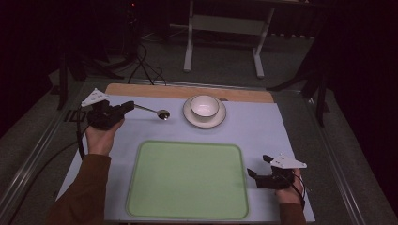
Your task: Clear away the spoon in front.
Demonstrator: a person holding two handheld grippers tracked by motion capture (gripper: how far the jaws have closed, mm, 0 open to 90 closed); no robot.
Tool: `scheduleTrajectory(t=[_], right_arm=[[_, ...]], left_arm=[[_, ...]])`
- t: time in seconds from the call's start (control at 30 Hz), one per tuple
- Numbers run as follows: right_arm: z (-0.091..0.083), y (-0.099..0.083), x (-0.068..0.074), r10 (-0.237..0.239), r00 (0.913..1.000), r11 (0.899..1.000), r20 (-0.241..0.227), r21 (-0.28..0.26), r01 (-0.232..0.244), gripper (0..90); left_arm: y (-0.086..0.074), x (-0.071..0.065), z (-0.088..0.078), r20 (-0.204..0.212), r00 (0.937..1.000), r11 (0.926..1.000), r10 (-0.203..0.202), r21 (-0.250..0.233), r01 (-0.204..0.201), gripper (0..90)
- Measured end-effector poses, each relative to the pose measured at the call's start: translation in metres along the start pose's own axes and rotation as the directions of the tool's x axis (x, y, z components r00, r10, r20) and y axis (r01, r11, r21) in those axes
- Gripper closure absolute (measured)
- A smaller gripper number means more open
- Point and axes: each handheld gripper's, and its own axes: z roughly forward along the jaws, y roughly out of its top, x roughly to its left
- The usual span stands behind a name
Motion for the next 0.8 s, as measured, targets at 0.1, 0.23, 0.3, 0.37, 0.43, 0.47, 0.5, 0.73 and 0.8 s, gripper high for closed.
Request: scheduleTrajectory(t=[0.1,0.23,0.3,0.37,0.43,0.47,0.5,0.73,0.8], right_arm=[[0.000,0.000,0.000,0.000,1.0000,1.000,0.000,0.000,0.000,13.9],[0.000,0.000,0.000,0.001,1.0000,1.000,0.001,-0.001,-0.001,13.9],[0.000,0.000,0.000,0.001,1.0000,1.000,0.001,0.000,-0.001,13.9],[0.000,0.000,0.000,0.000,1.0000,1.000,0.001,0.000,0.000,13.9],[0.000,0.000,0.000,0.000,1.0000,1.000,0.001,0.001,0.000,13.9],[0.000,0.000,0.000,0.000,1.0000,1.000,0.001,0.002,0.000,13.9],[0.000,0.000,0.000,0.001,1.0000,1.000,0.001,0.001,-0.001,13.9],[0.001,0.000,0.001,0.001,1.0000,1.000,0.001,0.002,-0.001,13.9],[0.001,0.000,0.001,0.001,1.0000,1.000,0.000,0.003,-0.001,13.9]], left_arm=[[-0.002,0.001,-0.005,-0.002,1.0000,1.0000,-0.003,0.002,0.003,89.3],[-0.006,0.003,-0.012,-0.007,0.9999,0.9999,-0.007,0.009,0.007,89.3],[-0.008,0.004,-0.015,-0.010,0.9999,0.9999,-0.006,0.012,0.006,89.3],[-0.010,0.005,-0.019,-0.007,0.9999,0.9999,-0.011,0.013,0.011,89.3],[-0.012,0.005,-0.022,0.002,0.9998,0.9997,-0.018,0.017,0.018,89.3],[-0.013,0.005,-0.023,0.001,0.9998,0.9997,-0.018,0.019,0.018,89.3],[-0.013,0.005,-0.025,0.001,0.9998,0.9996,-0.018,0.024,0.018,89.2],[-0.016,0.003,-0.034,-0.002,1.0000,0.9992,-0.009,0.038,0.009,89.3],[-0.018,0.002,-0.035,-0.010,0.9999,0.9989,-0.001,0.047,0.002,89.3]])
